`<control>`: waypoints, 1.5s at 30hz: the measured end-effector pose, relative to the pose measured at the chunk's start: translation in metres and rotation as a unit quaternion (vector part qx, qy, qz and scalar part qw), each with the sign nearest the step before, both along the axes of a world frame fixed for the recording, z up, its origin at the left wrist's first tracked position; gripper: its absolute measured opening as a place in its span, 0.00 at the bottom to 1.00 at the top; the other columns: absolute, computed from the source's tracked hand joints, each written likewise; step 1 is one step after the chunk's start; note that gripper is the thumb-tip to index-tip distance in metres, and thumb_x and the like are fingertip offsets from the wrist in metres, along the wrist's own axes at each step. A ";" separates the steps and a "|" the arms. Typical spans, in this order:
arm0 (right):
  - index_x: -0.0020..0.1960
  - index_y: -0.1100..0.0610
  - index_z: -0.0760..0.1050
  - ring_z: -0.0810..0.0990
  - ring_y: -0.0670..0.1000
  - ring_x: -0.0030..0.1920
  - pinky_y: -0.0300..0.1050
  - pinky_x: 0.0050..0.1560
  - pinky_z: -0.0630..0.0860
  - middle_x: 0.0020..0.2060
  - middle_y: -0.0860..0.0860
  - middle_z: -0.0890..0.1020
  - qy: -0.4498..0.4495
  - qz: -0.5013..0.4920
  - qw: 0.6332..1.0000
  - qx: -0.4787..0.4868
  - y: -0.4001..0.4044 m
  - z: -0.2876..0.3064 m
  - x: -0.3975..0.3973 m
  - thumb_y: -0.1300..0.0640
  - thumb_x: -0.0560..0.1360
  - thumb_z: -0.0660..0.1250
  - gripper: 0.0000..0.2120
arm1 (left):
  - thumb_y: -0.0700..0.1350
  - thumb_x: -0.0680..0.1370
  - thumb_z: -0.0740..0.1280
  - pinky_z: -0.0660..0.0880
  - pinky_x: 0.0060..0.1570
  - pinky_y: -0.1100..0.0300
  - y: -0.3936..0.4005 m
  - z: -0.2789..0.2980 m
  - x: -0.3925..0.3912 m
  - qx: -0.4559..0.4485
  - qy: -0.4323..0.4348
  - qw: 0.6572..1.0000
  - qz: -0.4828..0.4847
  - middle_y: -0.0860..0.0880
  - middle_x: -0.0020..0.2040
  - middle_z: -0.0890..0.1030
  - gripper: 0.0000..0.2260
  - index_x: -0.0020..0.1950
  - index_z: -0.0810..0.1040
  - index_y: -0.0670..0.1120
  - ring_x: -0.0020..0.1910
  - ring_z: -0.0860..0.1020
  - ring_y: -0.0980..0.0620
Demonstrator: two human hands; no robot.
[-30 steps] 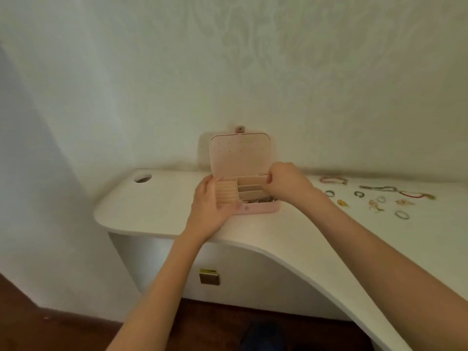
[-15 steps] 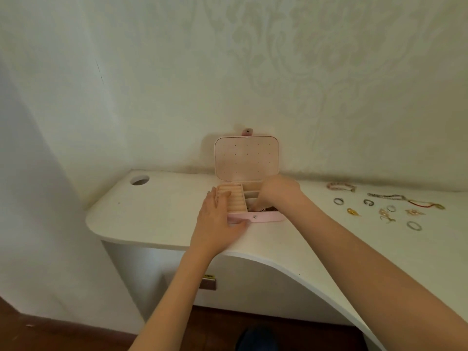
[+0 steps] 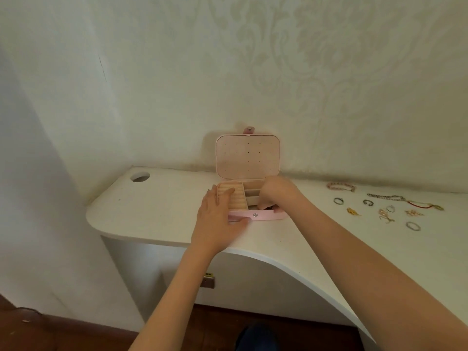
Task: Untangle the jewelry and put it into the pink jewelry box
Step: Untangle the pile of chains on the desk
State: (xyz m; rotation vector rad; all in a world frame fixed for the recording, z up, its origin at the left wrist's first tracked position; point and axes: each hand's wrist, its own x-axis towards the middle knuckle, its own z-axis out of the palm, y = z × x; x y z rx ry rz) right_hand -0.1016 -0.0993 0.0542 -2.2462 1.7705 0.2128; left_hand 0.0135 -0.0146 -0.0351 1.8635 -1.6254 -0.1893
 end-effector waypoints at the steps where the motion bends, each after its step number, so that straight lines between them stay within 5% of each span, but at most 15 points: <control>1: 0.38 0.57 0.68 0.77 0.49 0.29 0.41 0.38 0.78 0.30 0.50 0.76 -0.024 -0.009 1.000 0.015 -0.002 0.000 -0.003 0.59 0.73 0.66 0.08 | 0.59 0.74 0.64 0.44 0.73 0.46 0.000 0.000 0.000 0.002 -0.030 1.000 -0.007 0.46 0.78 0.44 0.32 0.74 0.52 0.63 0.76 0.41 0.46; 5: 0.44 0.62 0.73 0.77 0.48 0.22 0.43 0.34 0.81 0.32 0.54 0.77 -0.210 -0.057 0.971 0.101 -0.011 0.006 -0.024 0.64 0.72 0.67 0.03 | 0.60 0.77 0.59 0.36 0.70 0.40 0.001 -0.001 0.000 -0.010 -0.130 0.991 -0.031 0.51 0.77 0.37 0.29 0.72 0.44 0.69 0.74 0.32 0.47; 10: 0.55 0.71 0.76 0.75 0.47 0.23 0.41 0.29 0.81 0.33 0.57 0.76 -0.422 -0.085 0.891 0.143 -0.011 0.016 -0.056 0.65 0.72 0.69 0.14 | 0.59 0.77 0.61 0.37 0.71 0.42 0.002 0.001 -0.002 -0.034 -0.091 0.995 -0.035 0.51 0.77 0.39 0.32 0.73 0.44 0.68 0.75 0.36 0.48; 15: 0.45 0.66 0.77 0.75 0.44 0.24 0.42 0.39 0.83 0.33 0.55 0.78 -0.509 -0.048 0.839 0.187 -0.001 0.036 -0.095 0.66 0.75 0.66 0.03 | 0.53 0.75 0.66 0.47 0.73 0.55 0.003 0.023 -0.028 -0.167 0.064 0.981 -0.079 0.54 0.76 0.56 0.34 0.76 0.53 0.55 0.75 0.52 0.58; 18: 0.45 0.64 0.77 0.75 0.45 0.25 0.45 0.42 0.83 0.32 0.53 0.80 -0.550 -0.037 0.816 0.175 0.008 0.044 -0.119 0.66 0.75 0.66 0.02 | 0.49 0.73 0.71 0.59 0.69 0.63 -0.008 0.040 -0.067 -0.097 0.187 0.962 -0.172 0.57 0.71 0.63 0.34 0.75 0.58 0.51 0.70 0.60 0.63; 21: 0.46 0.63 0.77 0.75 0.45 0.25 0.45 0.41 0.83 0.31 0.52 0.80 -0.577 -0.033 0.800 0.159 0.020 0.044 -0.141 0.66 0.75 0.66 0.02 | 0.42 0.74 0.71 0.71 0.61 0.60 -0.022 0.047 -0.099 -0.057 0.273 0.931 -0.235 0.48 0.61 0.78 0.25 0.69 0.68 0.46 0.60 0.75 0.57; 24: 0.46 0.62 0.76 0.75 0.47 0.27 0.45 0.39 0.83 0.34 0.54 0.80 -0.565 -0.045 0.814 0.129 0.029 0.033 -0.164 0.67 0.74 0.66 0.02 | 0.36 0.75 0.68 0.77 0.47 0.52 -0.023 0.047 -0.115 -0.047 0.305 0.920 -0.240 0.46 0.43 0.82 0.10 0.54 0.77 0.46 0.41 0.82 0.52; 30: 0.45 0.62 0.78 0.78 0.49 0.33 0.41 0.35 0.80 0.33 0.53 0.82 -0.467 -0.032 0.879 0.088 0.041 -0.009 -0.217 0.66 0.74 0.67 0.02 | 0.36 0.75 0.68 0.79 0.34 0.62 -0.011 0.034 -0.150 0.025 0.342 0.905 -0.254 0.46 0.41 0.82 0.06 0.49 0.80 0.46 0.36 0.81 0.52; 37: 0.48 0.54 0.78 0.77 0.43 0.33 0.31 0.35 0.72 0.39 0.50 0.85 -0.412 0.013 0.911 0.021 0.043 -0.035 -0.230 0.65 0.72 0.69 0.08 | 0.46 0.73 0.71 0.67 0.40 0.72 -0.007 0.020 -0.159 0.001 0.132 0.965 -0.227 0.60 0.41 0.81 0.07 0.49 0.81 0.54 0.42 0.76 0.67; 40: 0.46 0.53 0.80 0.80 0.41 0.38 0.25 0.38 0.70 0.39 0.46 0.85 -0.383 0.036 0.923 -0.009 0.041 -0.037 -0.227 0.62 0.72 0.71 0.06 | 0.48 0.74 0.69 0.71 0.47 0.68 -0.011 0.028 -0.137 -0.039 0.085 0.975 -0.202 0.60 0.45 0.82 0.06 0.51 0.81 0.54 0.47 0.77 0.64; 45: 0.42 0.51 0.83 0.78 0.36 0.36 0.24 0.36 0.68 0.35 0.43 0.84 -0.374 0.039 0.926 -0.028 0.040 -0.041 -0.224 0.60 0.71 0.72 0.04 | 0.33 0.74 0.65 0.70 0.45 0.67 -0.034 0.043 -0.085 -0.106 0.024 0.993 -0.040 0.49 0.46 0.83 0.10 0.50 0.82 0.44 0.44 0.79 0.52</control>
